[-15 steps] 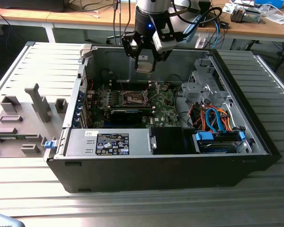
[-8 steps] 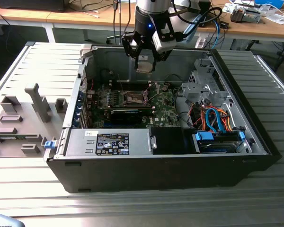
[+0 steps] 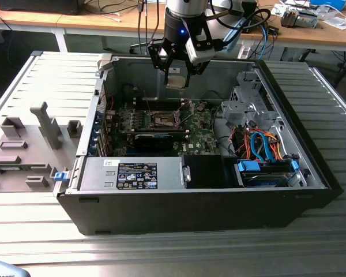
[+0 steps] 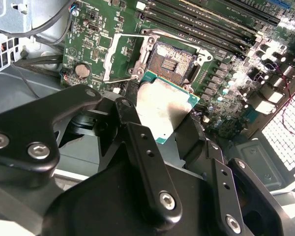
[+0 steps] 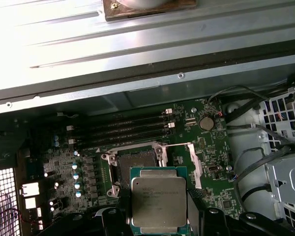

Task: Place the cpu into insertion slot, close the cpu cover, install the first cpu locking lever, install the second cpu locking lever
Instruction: 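Place the cpu into insertion slot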

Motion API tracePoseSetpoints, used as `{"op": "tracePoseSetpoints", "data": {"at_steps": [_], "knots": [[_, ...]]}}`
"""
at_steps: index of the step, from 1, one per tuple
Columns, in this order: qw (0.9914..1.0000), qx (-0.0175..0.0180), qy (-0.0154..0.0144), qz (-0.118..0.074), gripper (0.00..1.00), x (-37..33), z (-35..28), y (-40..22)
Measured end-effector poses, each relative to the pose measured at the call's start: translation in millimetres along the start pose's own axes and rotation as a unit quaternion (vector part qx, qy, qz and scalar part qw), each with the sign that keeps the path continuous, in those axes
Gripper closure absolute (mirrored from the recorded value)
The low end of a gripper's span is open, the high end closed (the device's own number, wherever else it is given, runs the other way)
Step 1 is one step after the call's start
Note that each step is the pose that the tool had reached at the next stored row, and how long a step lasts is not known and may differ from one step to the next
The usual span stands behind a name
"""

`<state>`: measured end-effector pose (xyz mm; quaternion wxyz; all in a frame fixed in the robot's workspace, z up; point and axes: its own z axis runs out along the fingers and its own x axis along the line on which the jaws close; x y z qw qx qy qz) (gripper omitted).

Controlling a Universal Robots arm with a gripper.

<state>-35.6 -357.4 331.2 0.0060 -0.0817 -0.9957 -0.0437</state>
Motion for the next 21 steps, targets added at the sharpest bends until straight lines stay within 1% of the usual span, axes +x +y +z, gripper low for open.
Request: {"op": "tracePoseSetpoints", "data": {"at_steps": [21], "knots": [[0.99998, -0.0001, -0.0005, 0.006, 0.46, 0.0, 0.0, 0.0]]}}
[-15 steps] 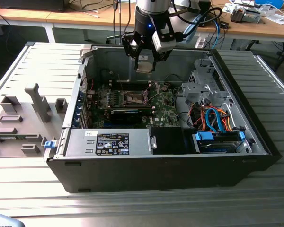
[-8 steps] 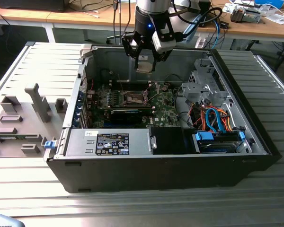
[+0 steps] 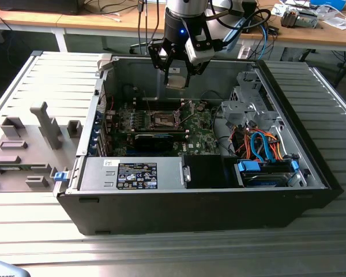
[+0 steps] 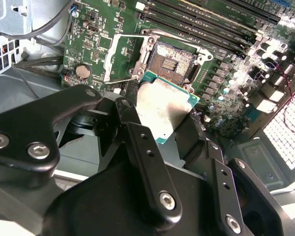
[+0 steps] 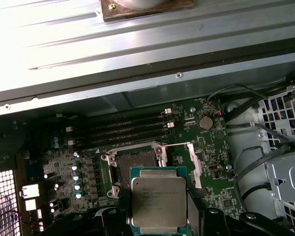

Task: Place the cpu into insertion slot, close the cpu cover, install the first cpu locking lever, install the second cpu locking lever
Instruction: 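Place the cpu into insertion slot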

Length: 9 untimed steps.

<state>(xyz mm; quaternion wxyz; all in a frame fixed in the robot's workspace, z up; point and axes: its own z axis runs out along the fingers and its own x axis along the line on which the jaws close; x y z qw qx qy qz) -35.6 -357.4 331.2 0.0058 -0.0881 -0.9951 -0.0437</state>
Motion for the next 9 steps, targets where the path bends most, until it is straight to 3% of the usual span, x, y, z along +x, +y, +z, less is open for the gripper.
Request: {"op": "tracePoseSetpoints", "data": {"at_steps": [9], "knots": [[1.00000, -0.0001, -0.0002, 0.003, 0.46, 0.0, 0.0, 0.0]]}}
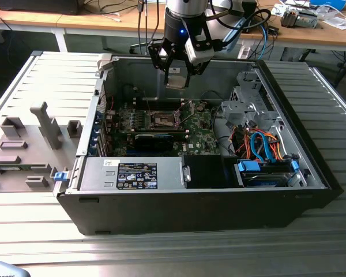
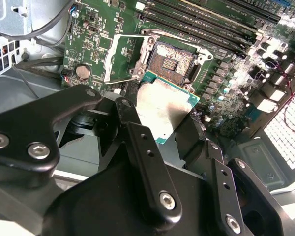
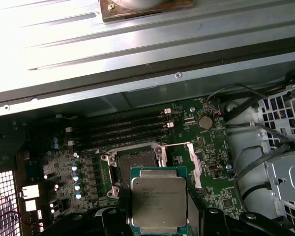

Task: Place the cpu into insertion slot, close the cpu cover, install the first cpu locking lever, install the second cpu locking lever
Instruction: 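Place the cpu into insertion slot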

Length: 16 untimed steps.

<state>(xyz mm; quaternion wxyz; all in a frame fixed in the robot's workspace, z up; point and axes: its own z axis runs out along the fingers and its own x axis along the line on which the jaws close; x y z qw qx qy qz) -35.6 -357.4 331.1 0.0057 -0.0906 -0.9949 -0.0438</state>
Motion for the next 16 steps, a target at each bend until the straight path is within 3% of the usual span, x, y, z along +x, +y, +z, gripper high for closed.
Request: {"op": "tracePoseSetpoints", "data": {"at_steps": [16], "knots": [[0.99998, -0.0001, -0.0005, 0.006, 0.46, 0.0, 0.0, 0.0]]}}
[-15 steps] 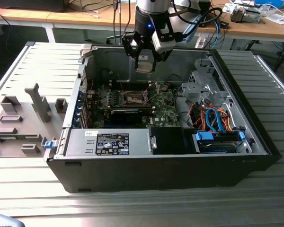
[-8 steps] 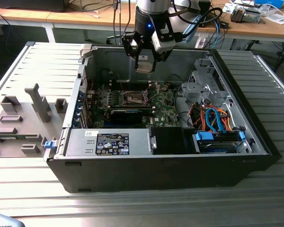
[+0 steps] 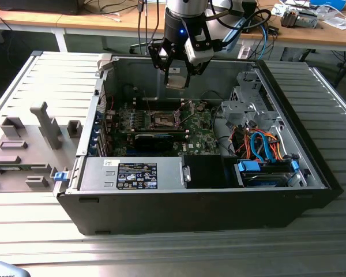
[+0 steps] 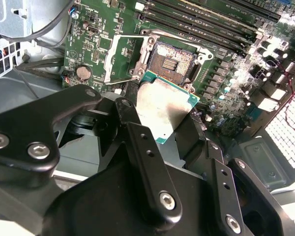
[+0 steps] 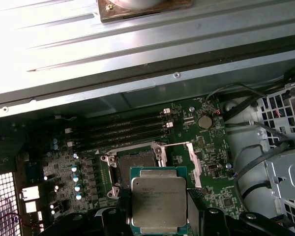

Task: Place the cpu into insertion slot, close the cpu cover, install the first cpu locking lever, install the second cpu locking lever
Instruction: 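Place the cpu into insertion slot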

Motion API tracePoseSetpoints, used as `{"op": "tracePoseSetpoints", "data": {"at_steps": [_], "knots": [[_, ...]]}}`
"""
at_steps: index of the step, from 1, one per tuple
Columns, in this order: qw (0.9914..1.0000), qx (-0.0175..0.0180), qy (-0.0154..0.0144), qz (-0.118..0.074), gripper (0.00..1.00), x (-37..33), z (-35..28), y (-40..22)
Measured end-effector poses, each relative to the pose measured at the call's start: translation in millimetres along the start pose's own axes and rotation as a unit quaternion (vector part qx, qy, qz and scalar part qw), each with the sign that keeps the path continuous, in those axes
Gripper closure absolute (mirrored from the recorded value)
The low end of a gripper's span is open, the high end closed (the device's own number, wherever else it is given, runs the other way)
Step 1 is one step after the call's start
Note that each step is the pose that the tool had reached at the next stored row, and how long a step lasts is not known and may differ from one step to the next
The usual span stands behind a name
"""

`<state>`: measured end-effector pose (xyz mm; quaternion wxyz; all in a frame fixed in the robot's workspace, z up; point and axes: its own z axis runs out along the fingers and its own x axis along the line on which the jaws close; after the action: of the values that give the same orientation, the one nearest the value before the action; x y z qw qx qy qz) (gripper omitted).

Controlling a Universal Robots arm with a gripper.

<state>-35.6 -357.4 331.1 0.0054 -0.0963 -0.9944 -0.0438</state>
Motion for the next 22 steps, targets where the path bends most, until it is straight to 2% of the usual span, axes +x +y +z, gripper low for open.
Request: {"op": "tracePoseSetpoints", "data": {"at_steps": [22], "knots": [[0.99996, -0.0002, -0.0008, 0.009, 0.46, 0.0, 0.0, 0.0]]}}
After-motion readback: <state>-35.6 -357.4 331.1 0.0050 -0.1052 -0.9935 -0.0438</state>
